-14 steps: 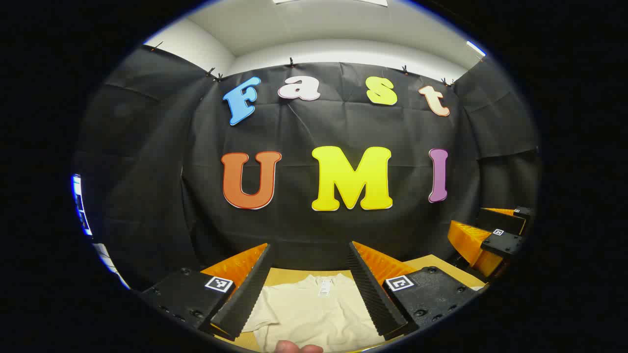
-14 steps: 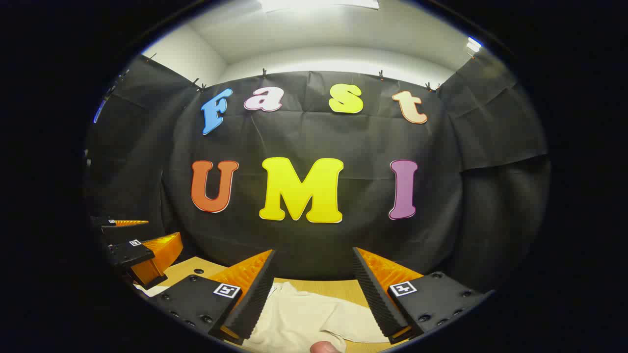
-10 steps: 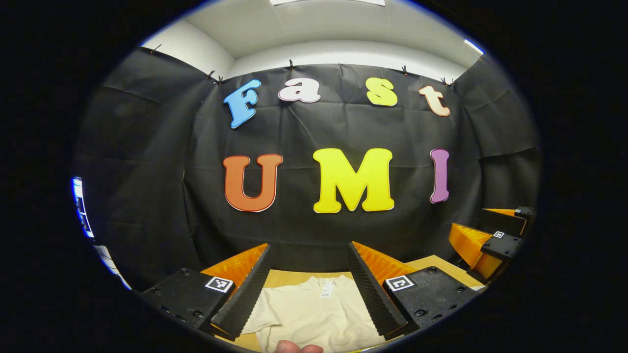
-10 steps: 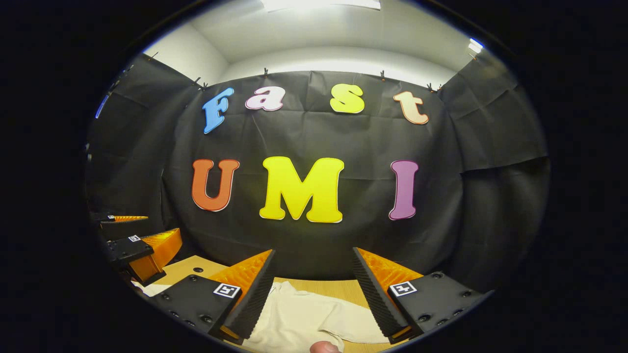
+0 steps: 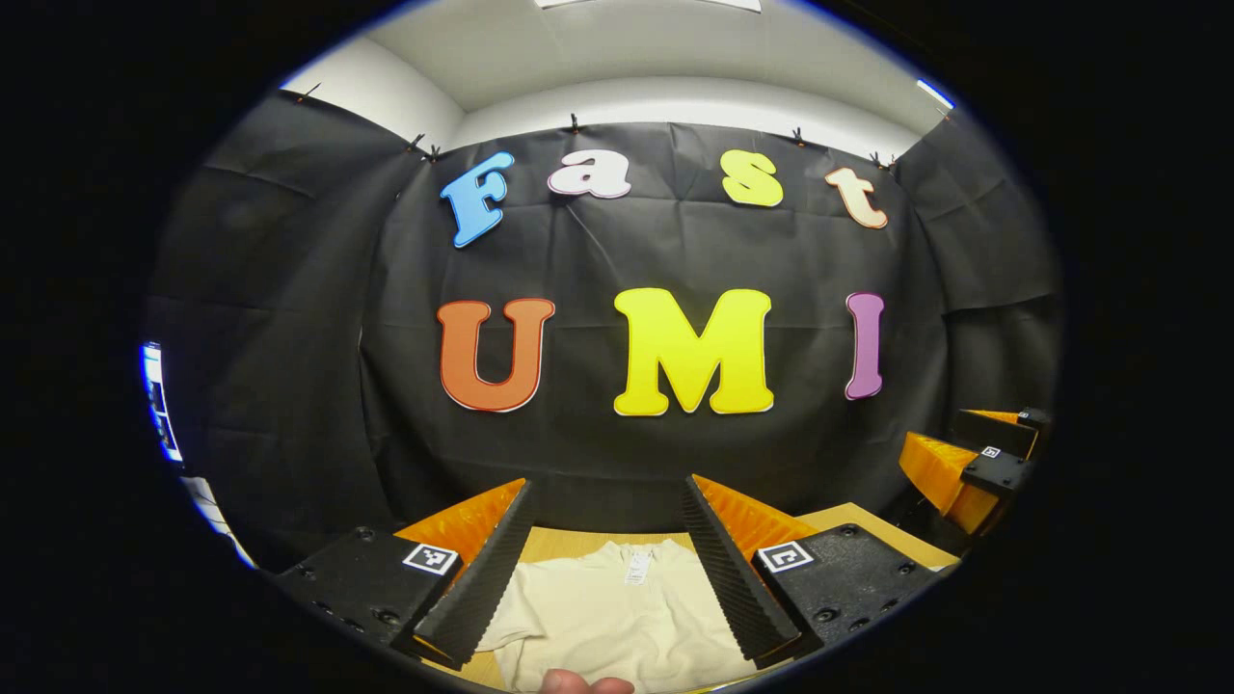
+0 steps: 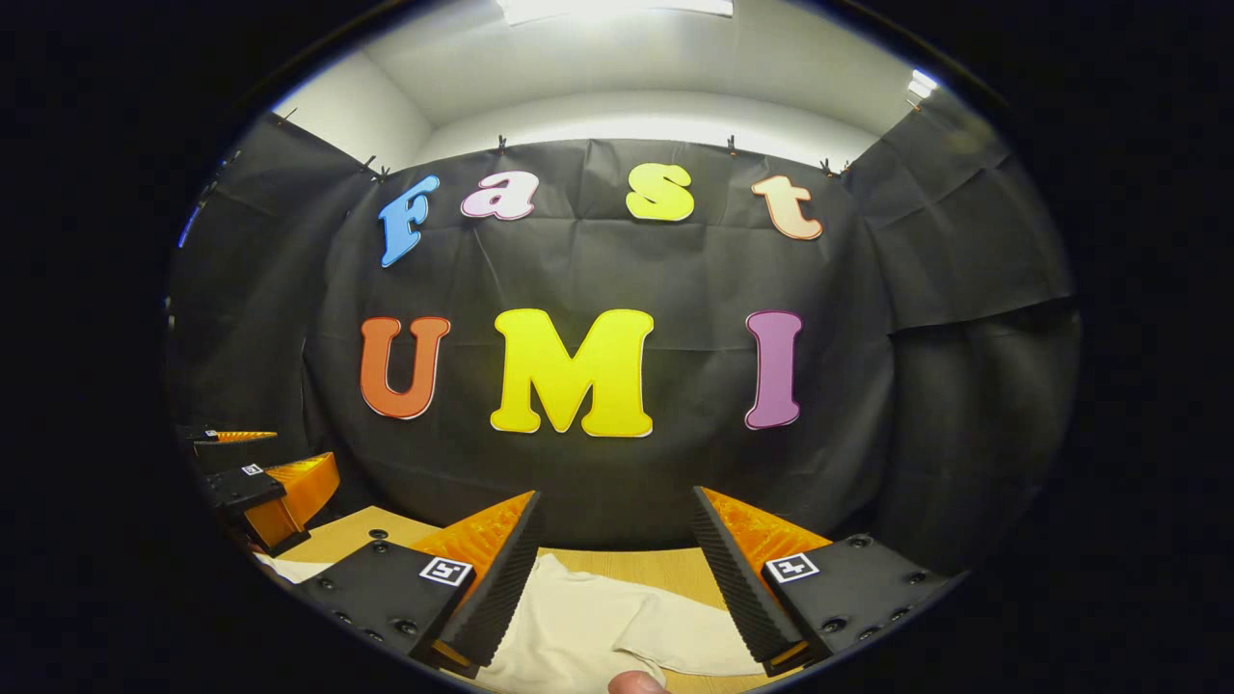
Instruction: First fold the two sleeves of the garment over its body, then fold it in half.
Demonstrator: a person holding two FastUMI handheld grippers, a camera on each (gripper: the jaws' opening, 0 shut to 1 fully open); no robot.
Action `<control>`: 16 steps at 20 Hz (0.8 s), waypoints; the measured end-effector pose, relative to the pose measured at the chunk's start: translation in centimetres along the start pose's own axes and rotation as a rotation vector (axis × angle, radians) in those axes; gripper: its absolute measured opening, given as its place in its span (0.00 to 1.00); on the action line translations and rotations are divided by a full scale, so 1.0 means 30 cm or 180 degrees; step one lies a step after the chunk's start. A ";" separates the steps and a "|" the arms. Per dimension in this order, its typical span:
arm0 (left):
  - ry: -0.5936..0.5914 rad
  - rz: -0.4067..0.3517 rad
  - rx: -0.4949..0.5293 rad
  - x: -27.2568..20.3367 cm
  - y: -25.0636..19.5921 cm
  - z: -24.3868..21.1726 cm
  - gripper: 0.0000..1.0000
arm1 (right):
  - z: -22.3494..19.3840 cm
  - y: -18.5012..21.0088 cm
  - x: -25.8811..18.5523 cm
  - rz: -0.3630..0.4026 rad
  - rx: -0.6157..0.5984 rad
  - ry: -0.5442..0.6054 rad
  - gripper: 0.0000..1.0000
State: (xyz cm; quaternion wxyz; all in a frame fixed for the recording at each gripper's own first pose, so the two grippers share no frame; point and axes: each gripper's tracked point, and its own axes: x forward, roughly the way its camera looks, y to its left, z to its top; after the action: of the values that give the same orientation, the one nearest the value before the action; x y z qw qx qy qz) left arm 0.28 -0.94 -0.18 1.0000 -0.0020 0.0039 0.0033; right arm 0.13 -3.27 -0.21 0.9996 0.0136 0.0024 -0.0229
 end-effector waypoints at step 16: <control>0.0220 -0.0270 0.0048 -0.019 -0.145 -0.094 0.96 | -0.152 -0.186 -0.013 -0.0083 0.0058 0.0407 0.94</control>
State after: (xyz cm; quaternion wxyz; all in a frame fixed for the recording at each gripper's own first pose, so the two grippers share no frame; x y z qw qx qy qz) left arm -0.28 -5.30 -2.97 0.9985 0.0052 0.0383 -0.0392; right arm -0.54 -8.71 -4.92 0.9969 0.0241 0.0663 -0.0351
